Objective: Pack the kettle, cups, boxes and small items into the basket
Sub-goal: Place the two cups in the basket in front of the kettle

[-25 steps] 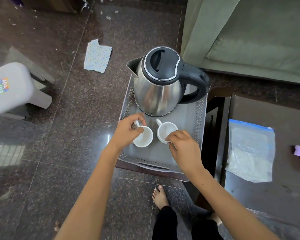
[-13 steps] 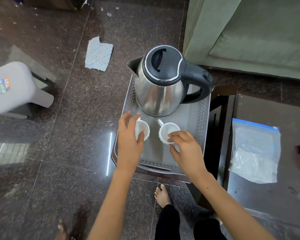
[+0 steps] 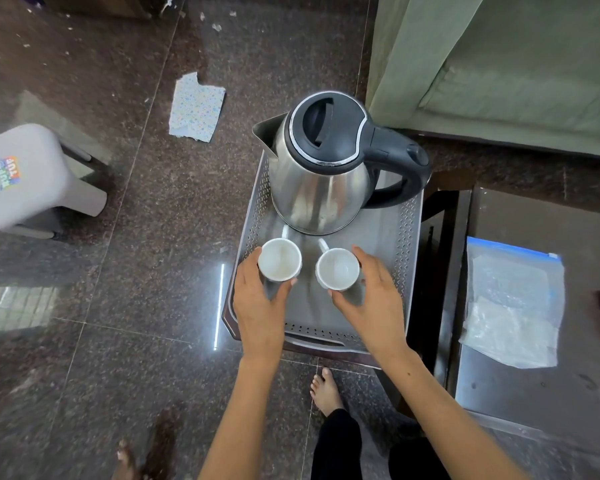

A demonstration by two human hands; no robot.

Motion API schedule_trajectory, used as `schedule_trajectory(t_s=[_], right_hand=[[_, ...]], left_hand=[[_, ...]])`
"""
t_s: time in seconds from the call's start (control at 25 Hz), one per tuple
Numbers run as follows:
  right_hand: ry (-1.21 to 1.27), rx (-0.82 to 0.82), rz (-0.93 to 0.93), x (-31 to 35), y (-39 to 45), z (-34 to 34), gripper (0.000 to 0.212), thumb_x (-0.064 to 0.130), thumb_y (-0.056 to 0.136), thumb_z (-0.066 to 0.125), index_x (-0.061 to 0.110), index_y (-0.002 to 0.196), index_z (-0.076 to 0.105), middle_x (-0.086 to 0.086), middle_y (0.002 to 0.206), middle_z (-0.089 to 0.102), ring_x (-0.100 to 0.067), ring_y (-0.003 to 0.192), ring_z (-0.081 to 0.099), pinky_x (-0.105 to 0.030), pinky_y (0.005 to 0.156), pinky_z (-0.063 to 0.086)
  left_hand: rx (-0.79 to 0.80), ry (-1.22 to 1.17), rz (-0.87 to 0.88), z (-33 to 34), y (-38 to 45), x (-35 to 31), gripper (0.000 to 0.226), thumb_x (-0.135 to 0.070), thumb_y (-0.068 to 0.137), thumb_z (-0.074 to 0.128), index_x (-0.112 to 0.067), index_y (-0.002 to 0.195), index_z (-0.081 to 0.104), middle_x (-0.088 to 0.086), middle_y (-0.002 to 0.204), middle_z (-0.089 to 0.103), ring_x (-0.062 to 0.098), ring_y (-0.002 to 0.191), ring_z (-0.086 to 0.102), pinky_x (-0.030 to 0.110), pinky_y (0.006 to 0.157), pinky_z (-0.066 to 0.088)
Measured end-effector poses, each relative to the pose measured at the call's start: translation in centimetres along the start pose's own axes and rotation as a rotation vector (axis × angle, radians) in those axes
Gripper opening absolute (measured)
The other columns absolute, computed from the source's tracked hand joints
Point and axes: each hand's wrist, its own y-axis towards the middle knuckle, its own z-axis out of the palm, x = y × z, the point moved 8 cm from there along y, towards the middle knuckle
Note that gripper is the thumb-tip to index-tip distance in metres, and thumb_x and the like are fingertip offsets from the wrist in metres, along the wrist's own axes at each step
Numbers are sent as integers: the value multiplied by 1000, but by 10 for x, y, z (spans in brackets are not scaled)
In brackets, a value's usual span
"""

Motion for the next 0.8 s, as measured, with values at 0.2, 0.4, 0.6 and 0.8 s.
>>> schedule_trajectory(t_s=[0.2,0.4,0.6,0.8], right_hand=[[-19,-79,44,8,3,6,63,34,63,81,21,119,56,1,115,54,-20,102,57,-27,68,46],[-14,-94,100,15,3,9,57,45,63,80,24,110,55,8,110,52,-16,97,56,-26,63,42],[-36,-132,110,18,2,10,56,46,64,80,22,108,55,5,107,55,-16,98,56,-27,62,43],[-15,-151,125,20,1,8,57,46,64,80,23,108,53,6,107,55,-17,98,56,-27,61,42]], left_hand=[[-23,12,33,4,-1,-3,59,-21,79,75,-16,130,46,1,126,54,16,117,50,18,97,39],[-42,55,53,6,-1,-1,60,-16,85,68,-10,138,41,6,135,50,17,125,44,8,100,27],[-32,91,74,8,-1,0,62,-16,89,63,-10,143,35,9,142,44,19,132,39,21,107,30],[-29,176,125,9,-1,-2,62,-13,89,63,-4,143,34,15,142,39,25,130,38,27,104,34]])
